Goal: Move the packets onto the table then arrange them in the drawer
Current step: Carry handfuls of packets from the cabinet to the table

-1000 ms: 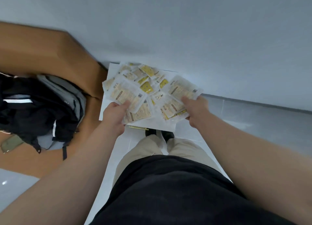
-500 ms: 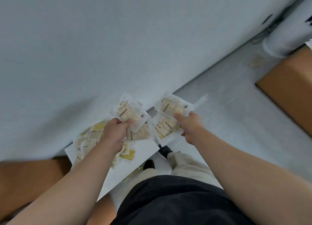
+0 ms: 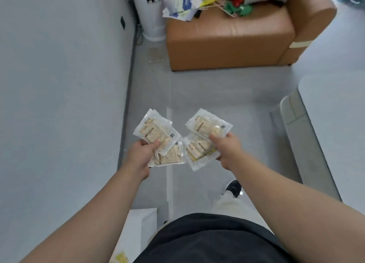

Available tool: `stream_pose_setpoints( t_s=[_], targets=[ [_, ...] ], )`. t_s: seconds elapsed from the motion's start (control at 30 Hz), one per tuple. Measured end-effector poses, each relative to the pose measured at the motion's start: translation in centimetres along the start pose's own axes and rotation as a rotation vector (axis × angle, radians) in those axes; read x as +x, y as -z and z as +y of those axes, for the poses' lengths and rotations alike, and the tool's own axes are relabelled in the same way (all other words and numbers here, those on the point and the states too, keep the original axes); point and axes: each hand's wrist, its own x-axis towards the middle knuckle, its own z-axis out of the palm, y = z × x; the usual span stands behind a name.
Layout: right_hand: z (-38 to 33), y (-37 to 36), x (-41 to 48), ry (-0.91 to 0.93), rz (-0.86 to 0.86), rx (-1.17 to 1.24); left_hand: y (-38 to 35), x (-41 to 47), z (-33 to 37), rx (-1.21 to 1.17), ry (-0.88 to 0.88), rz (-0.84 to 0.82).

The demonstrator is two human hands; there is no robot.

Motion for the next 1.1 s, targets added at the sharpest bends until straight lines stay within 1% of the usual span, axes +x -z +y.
stream_pose_setpoints(
  t_s=[0.27, 0.4, 0.6, 0.73, 0.8, 0.87, 0.93, 1.0, 1.1],
  targets=[
    [-8.4, 21.6, 7.8, 0.002, 0.272, 0.247, -27.1, 2.1, 2.3, 0.254, 0.067, -0.220],
    [-12.1, 30.0, 11.2, -0.021, 0.391, 0.377, -39.5, 1.5, 4.4, 0.371, 0.046, -0.312],
    [-15.6, 39.3, 18.0, -0.076, 0.576, 0.535, -56.1, 3.2, 7.3, 0.557, 0.004, -0.468],
    [-17.1, 44.9, 22.9, -0.064, 0.714, 0.642, -66.4, 5.0, 8.4, 0.700, 0.005, -0.608],
    [-18.8, 47.0, 23.5, -0.091, 0.806, 0.684, -71.1, 5.4, 8.7, 0.797, -0.005, -0.669],
    [-21.2, 48.7, 23.1, -0.119, 0.863, 0.743, -75.5, 5.2, 8.8, 0.906, -0.017, -0.736],
    [-22.6, 51.0, 23.5, -0.121, 0.929, 0.781, -80.1, 4.9, 8.4, 0.986, -0.040, -0.781],
    [-23.4, 53.5, 24.2, -0.124, 0.955, 0.825, -84.6, 4.1, 7.5, 1.058, -0.074, -0.813],
    [-24.2, 58.5, 25.8, -0.176, 0.978, 0.841, -91.1, 2.6, 4.5, 1.119, -0.121, -0.852]
  ],
)
